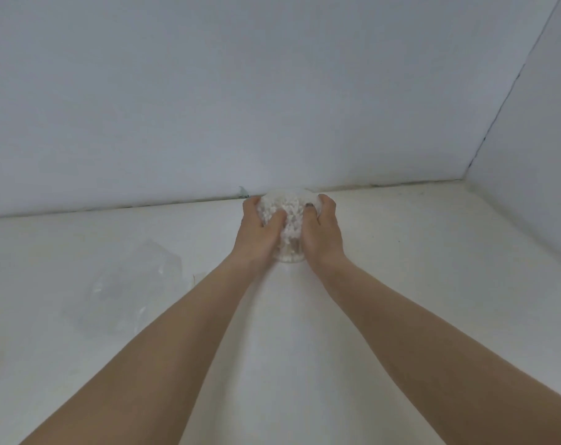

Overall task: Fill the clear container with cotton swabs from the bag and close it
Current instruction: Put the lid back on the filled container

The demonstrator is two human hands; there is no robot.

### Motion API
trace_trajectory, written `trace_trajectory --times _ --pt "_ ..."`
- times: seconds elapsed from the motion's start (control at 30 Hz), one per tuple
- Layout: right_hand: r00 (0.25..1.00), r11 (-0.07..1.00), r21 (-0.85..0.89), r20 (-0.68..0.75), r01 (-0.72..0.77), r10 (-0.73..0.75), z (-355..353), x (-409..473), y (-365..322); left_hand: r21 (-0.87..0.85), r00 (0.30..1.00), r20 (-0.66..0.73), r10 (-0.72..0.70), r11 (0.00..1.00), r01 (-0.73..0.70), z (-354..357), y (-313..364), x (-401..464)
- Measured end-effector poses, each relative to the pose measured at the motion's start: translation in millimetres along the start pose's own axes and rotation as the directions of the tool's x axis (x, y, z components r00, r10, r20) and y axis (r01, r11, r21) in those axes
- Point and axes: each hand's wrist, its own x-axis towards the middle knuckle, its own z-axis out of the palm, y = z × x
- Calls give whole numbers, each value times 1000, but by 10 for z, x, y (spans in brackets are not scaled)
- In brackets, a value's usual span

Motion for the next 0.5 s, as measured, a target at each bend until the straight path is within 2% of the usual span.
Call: trace_trajectory --times 0.2,0.37,0.5 --pt "1000 1000 -2 -13 2 -2 242 576 -5 23 1000 -8 -10 1000 10 25 17 584" --pt "999 998 -55 29 -21 22 207 623 -92 77 1000 29 -10 997 8 -37 129 600" --pt "998 995 -103 -64 11 -18 76 368 -303 144 1000 9 -19 989 18 -274 303 356"
